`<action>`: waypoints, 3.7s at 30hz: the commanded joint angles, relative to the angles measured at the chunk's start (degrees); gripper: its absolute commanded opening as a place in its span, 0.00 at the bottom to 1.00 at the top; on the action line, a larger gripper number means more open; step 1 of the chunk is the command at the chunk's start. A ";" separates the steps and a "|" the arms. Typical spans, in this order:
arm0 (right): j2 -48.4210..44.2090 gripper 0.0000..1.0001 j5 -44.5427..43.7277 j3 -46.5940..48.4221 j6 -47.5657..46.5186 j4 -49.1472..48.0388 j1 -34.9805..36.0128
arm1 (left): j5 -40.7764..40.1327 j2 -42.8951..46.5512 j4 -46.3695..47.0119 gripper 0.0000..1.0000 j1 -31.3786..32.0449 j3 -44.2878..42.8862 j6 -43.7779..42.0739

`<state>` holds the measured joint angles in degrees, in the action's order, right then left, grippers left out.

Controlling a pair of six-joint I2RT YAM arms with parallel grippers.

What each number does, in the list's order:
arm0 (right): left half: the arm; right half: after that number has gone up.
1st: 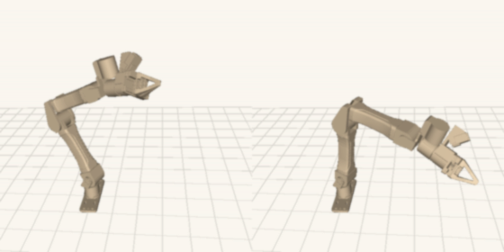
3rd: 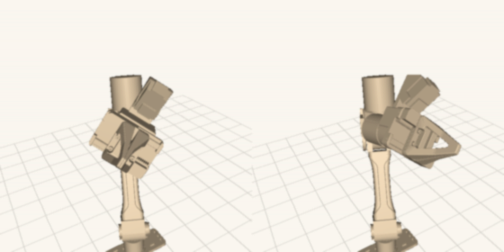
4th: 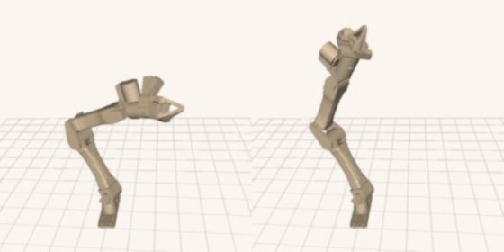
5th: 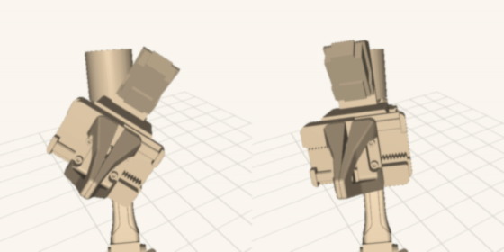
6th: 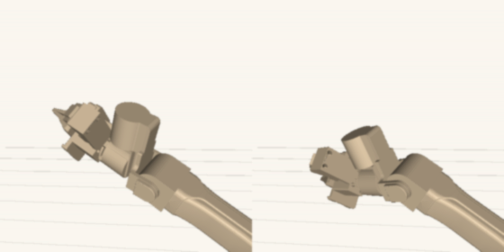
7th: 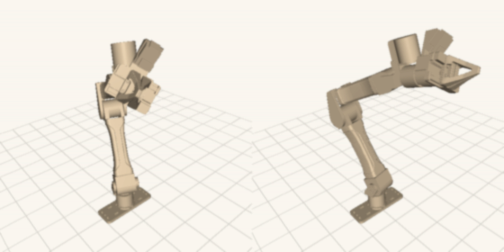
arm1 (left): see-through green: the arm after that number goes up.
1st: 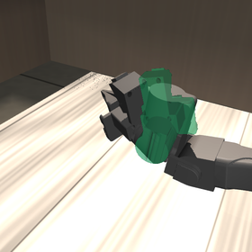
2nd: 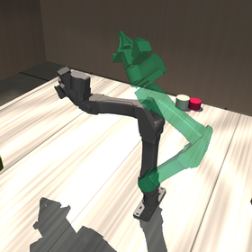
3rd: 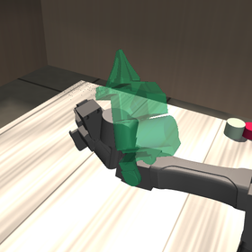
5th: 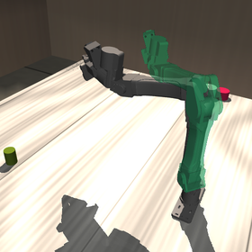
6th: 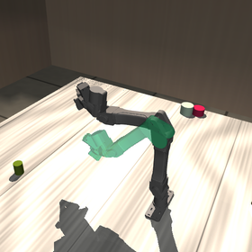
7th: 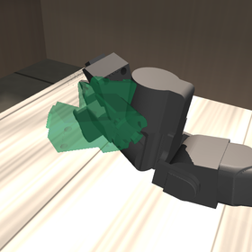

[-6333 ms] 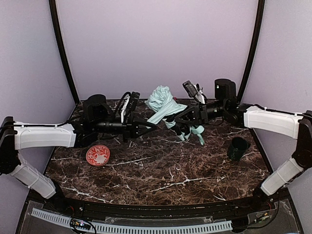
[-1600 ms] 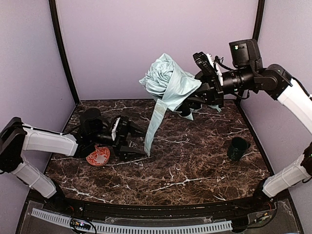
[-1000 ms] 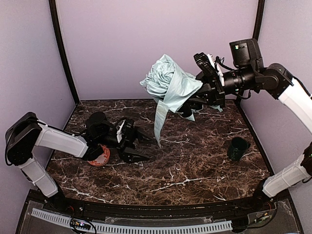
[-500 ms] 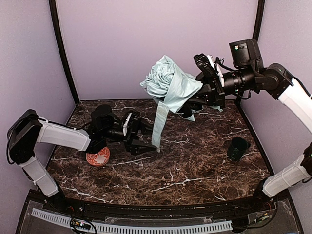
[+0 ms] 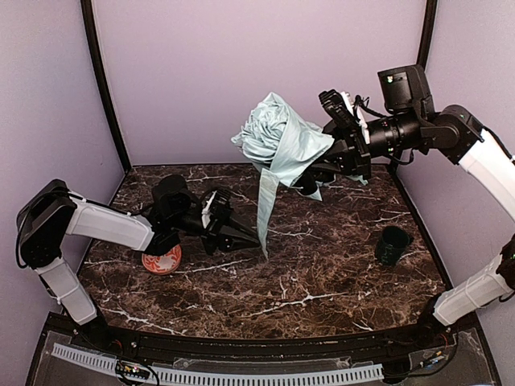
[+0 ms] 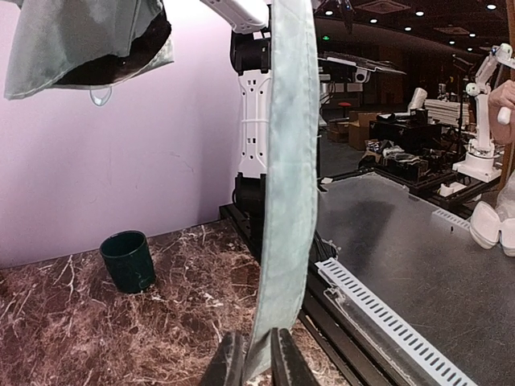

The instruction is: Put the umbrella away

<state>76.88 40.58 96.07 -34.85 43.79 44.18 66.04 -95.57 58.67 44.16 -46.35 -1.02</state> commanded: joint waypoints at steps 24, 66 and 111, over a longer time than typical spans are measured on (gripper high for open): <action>0.55 0.00 5.43 4.46 2.71 2.53 4.79 | -11.84 -3.96 -1.73 0.00 -6.54 -0.48 -8.31; 24.26 0.00 -13.65 -39.00 43.33 -39.75 -2.79 | -38.13 16.32 -21.24 0.00 14.13 8.22 -48.88; 23.51 0.73 -3.63 -30.45 29.22 -12.44 -6.04 | -65.77 -9.20 -30.80 0.00 16.57 9.04 -56.78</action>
<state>104.20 44.25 62.50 -3.62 23.88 38.57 0.54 -103.70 33.54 60.55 -37.74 -58.28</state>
